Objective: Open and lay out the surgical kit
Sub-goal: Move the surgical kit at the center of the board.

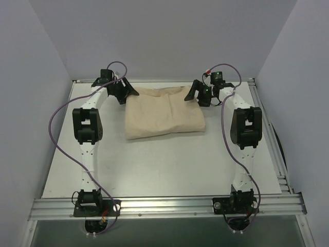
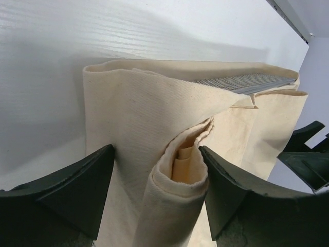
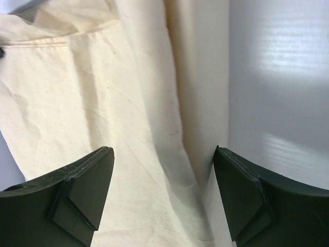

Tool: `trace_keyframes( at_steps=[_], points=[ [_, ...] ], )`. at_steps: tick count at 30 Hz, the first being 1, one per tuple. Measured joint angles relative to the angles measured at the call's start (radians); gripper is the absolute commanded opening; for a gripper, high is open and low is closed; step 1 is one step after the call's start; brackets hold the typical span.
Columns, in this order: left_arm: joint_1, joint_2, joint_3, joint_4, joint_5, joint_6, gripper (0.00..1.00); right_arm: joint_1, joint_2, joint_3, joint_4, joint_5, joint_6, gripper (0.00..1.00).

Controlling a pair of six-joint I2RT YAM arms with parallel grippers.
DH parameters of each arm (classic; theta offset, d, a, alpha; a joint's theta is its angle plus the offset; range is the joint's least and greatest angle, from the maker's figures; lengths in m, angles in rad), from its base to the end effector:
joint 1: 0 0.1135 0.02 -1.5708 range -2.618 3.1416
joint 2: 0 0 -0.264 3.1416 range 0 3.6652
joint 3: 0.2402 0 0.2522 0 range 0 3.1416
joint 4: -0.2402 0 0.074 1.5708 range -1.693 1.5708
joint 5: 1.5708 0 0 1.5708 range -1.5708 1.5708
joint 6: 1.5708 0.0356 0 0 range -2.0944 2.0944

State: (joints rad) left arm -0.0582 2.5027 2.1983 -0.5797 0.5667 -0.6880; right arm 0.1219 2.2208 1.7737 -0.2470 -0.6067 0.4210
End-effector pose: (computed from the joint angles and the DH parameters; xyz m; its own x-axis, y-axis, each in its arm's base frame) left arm 0.5475 -0.0510 0.1743 -0.8433 -0.4875 -0.2261 -0.1898 0.6639 -0.7233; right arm 0.4997 0.0817 0.2058 -0.7981 0.2405 -0.5525 -0.2287 0.7274 0.6470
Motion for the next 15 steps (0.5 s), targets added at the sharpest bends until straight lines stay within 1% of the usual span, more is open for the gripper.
trace_keyframes(
  at_steps=[4,9,14,15],
  points=[
    [0.001,-0.013,-0.003,-0.014,0.0,0.001,0.75,-0.001,0.003,0.08,-0.009,0.007,-0.01,0.8],
    [0.001,-0.029,-0.003,-0.046,-0.013,0.005,0.75,-0.004,0.051,0.231,-0.019,0.012,-0.006,0.78],
    [0.0,-0.031,0.002,-0.069,-0.018,-0.008,0.67,-0.004,0.103,0.302,-0.026,0.014,0.008,0.76],
    [-0.001,-0.03,0.009,-0.076,-0.021,-0.009,0.67,-0.004,0.114,0.308,-0.03,0.015,0.01,0.75]
  ],
)
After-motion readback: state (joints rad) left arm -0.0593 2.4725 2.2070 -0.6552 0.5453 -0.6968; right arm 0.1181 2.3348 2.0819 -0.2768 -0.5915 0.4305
